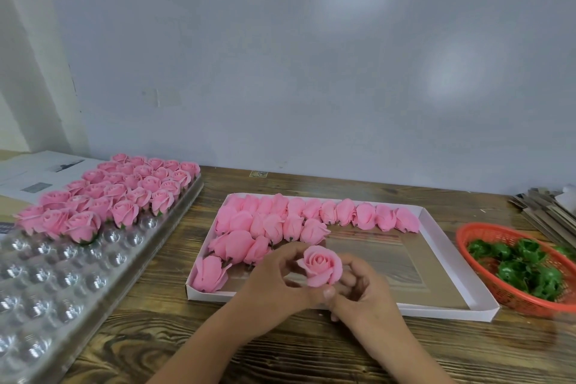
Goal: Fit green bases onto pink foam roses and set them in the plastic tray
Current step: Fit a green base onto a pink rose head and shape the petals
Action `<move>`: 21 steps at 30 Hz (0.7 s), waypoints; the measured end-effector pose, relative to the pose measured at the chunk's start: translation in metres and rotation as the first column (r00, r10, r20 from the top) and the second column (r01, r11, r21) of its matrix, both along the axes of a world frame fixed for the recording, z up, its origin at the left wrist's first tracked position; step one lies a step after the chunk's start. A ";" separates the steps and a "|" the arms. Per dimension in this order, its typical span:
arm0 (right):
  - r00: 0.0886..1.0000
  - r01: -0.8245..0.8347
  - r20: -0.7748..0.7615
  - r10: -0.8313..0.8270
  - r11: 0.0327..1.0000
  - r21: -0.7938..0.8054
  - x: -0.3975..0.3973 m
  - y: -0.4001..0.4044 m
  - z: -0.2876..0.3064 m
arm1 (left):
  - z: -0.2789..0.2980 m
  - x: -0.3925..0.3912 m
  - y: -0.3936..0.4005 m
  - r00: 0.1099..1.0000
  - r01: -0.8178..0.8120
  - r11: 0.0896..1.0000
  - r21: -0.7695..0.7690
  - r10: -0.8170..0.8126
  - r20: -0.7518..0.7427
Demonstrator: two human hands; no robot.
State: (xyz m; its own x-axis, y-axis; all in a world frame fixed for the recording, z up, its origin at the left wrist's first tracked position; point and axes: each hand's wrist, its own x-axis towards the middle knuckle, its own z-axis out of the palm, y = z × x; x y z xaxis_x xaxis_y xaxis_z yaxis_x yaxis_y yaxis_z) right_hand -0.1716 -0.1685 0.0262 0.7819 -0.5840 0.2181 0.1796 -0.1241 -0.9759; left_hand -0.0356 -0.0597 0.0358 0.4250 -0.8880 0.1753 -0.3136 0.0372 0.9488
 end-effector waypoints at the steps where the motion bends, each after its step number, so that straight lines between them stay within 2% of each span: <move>1: 1.000 0.007 -0.007 -0.007 1.000 -0.006 0.001 0.002 0.001 | 0.000 0.001 0.000 1.000 -0.010 1.000 -0.003 0.010 0.009; 6: 0.998 -0.014 -0.053 0.016 0.999 0.035 0.001 0.001 -0.001 | 0.010 0.009 0.005 0.996 -0.087 0.996 -0.016 0.087 0.003; 10: 0.999 0.017 -0.036 -0.015 0.998 0.064 0.000 -0.003 -0.003 | 0.036 0.039 0.022 0.968 -0.252 0.967 -0.024 0.252 -0.016; 16: 0.999 -0.002 -0.047 0.005 0.999 0.049 0.000 -0.003 -0.005 | 0.063 0.116 0.061 0.827 -0.557 0.830 0.020 0.551 0.113; 21: 0.998 -0.004 -0.062 0.008 0.999 0.052 0.000 -0.004 -0.005 | 0.056 0.181 0.100 0.739 -0.664 0.731 0.158 0.609 0.289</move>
